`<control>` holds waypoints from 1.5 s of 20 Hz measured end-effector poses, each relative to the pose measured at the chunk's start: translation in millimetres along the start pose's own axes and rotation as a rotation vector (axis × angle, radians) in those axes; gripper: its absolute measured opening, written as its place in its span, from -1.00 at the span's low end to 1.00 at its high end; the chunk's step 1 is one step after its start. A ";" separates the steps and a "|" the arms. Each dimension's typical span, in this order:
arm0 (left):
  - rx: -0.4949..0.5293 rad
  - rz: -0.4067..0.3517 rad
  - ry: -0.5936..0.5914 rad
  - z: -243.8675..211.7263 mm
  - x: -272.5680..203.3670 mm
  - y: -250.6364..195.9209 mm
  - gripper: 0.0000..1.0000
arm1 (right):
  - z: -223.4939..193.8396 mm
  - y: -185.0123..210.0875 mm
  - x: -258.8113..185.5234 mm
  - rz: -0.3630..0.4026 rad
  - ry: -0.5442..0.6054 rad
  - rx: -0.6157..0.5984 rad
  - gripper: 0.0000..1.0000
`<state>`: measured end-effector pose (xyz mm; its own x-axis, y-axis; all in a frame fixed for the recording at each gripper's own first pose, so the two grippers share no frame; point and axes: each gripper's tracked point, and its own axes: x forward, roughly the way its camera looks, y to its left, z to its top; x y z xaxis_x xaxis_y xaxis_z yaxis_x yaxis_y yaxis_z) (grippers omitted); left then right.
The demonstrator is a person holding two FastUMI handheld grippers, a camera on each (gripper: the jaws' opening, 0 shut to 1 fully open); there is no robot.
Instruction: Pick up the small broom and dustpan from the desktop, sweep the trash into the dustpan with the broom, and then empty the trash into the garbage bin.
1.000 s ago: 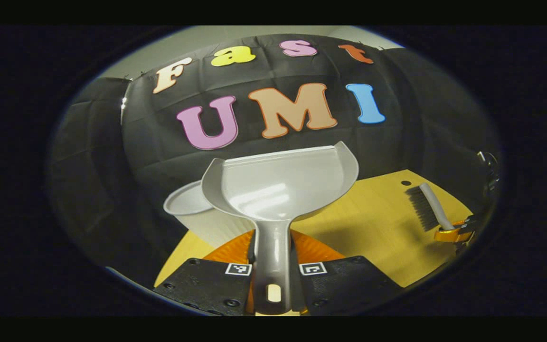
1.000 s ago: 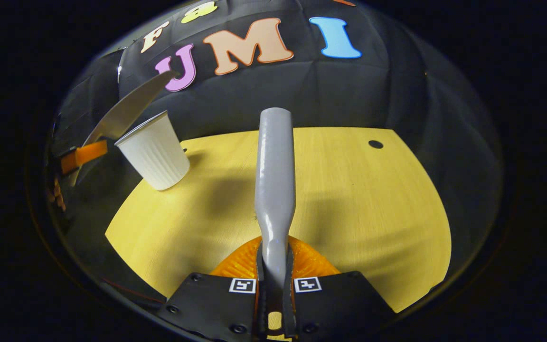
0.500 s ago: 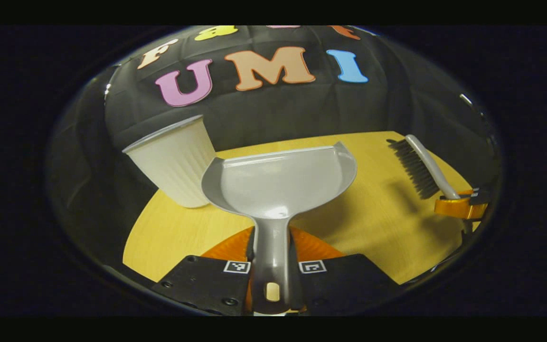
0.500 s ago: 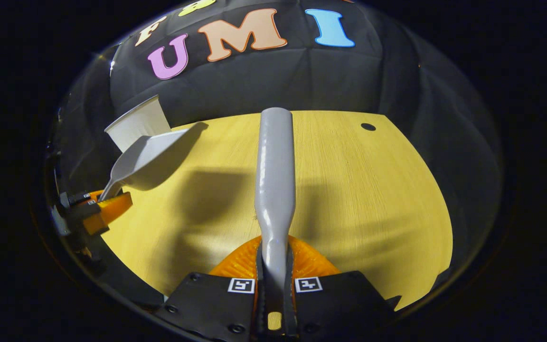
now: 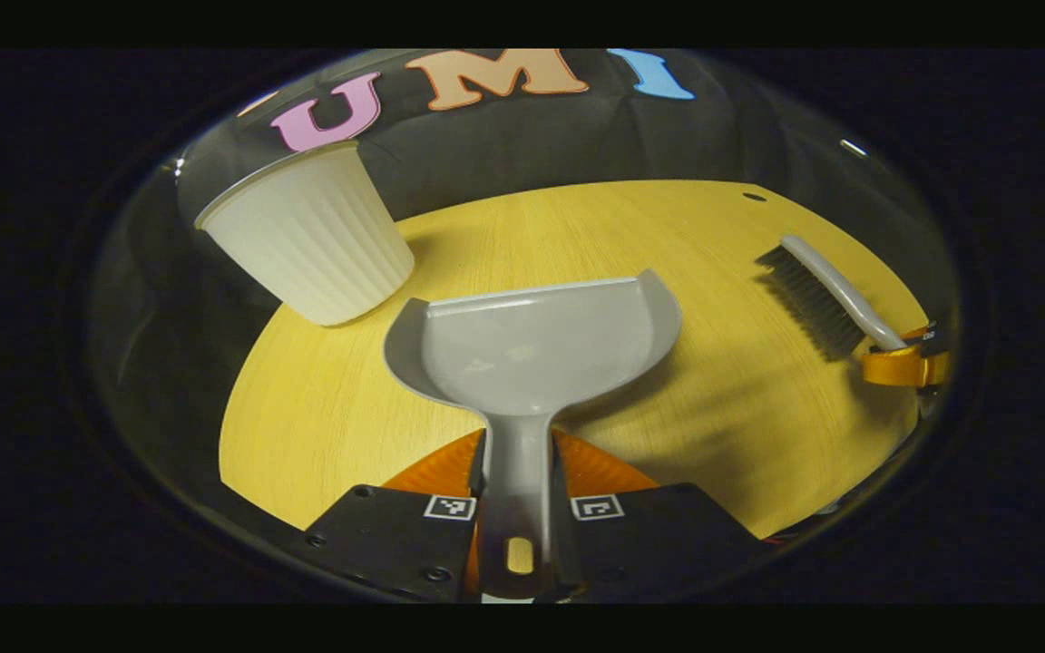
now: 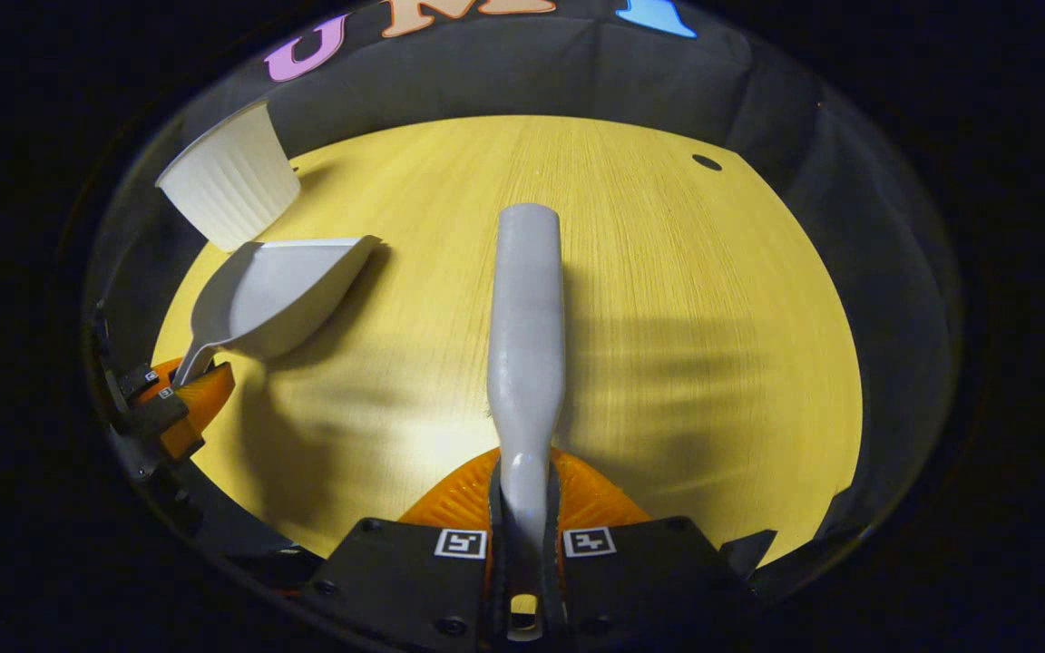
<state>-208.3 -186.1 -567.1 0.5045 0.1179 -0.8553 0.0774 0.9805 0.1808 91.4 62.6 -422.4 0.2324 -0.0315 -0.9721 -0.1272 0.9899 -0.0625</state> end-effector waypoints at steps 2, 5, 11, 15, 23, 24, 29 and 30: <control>-0.028 -0.007 0.006 -3.3 -0.5 -3.4 -0.49 | 1.2 1.0 2.5 -0.007 0.034 0.015 -0.67; -0.029 -0.006 0.002 -3.5 -3.3 -3.4 -0.43 | 4.8 5.9 -3.6 0.000 0.038 0.016 -0.47; 0.004 0.063 -0.152 30.7 -19.3 3.1 0.91 | 9.7 2.8 -18.9 0.025 -0.048 -0.014 0.67; -0.058 0.132 -0.408 95.5 -80.1 15.8 0.90 | 53.3 -5.4 -66.3 0.041 -0.366 -0.048 1.00; -0.150 0.188 -0.875 225.0 -250.4 21.5 1.00 | 118.6 -15.8 -267.4 0.106 -1.056 -0.071 1.00; -0.149 0.169 -0.916 232.7 -264.6 18.5 1.00 | 116.4 -16.9 -275.4 0.111 -1.071 -0.051 1.00; -0.117 0.055 -1.034 257.2 -292.2 3.9 0.85 | 112.2 -28.8 -321.7 0.047 -1.182 0.061 1.00; -0.113 0.048 -1.046 259.0 -296.4 3.0 0.85 | 112.3 -29.4 -326.1 0.035 -1.199 0.068 1.00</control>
